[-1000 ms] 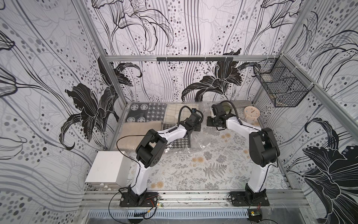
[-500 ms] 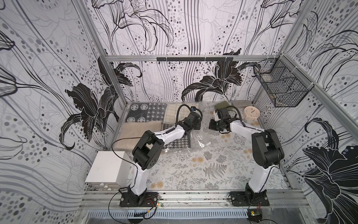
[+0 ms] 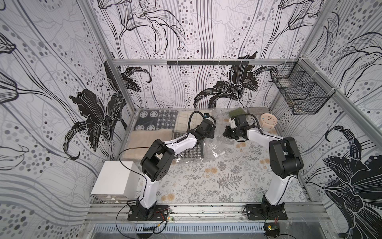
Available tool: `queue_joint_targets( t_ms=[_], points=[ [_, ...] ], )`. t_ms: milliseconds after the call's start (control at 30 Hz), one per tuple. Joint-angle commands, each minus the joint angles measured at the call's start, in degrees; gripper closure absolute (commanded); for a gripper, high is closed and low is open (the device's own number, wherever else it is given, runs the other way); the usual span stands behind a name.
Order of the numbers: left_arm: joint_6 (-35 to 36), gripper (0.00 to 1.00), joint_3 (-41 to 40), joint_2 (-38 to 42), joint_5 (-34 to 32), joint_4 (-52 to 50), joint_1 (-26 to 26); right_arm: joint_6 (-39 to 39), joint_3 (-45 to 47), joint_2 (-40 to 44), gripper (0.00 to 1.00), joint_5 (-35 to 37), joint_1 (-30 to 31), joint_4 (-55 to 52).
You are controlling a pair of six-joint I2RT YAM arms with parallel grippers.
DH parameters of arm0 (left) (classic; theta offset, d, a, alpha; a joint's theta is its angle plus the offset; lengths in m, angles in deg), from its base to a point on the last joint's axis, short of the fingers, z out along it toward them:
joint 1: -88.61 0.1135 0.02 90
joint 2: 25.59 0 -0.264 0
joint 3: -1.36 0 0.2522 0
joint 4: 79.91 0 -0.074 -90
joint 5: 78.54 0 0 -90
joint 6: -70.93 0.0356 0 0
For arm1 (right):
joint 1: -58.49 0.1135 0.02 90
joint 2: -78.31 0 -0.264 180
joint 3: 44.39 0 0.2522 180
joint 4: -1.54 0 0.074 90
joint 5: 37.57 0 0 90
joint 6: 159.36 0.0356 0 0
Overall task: Take the scarf out of the vacuum bag
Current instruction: Take out the scarf from the vacuum bag.
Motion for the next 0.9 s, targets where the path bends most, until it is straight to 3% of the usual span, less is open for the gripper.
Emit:
queue_joint_targets(
  t_ms=[0, 233, 533, 700, 867],
  points=[
    [1.02, 1.0, -0.53, 2.78, 0.23, 3.01, -0.38, -0.36, -1.28, -0.12, 0.86, 2.09, 0.14, -1.47],
    [1.6, 1.0, -2.54, 4.01, 0.78, 5.49, -0.62, -1.09, -1.14, 1.03, 0.71, 4.33, 0.14, -1.25],
    [3.05, 1.0, -2.39, 4.21, 1.03, 7.83, -0.63, -3.75, 1.79, 5.89, 0.61, 10.2, -0.31, -1.05],
    [2.72, 1.0, -1.32, 3.59, 1.63, 7.37, -1.05, -4.37, 1.92, 6.01, 0.6, 8.27, -0.73, -0.86],
    [3.1, 1.0, 0.57, 3.1, 1.51, 6.83, -1.65, 0.02, 3.41, 6.47, 0.6, 0.81, -2.76, 3.15]
  ],
)
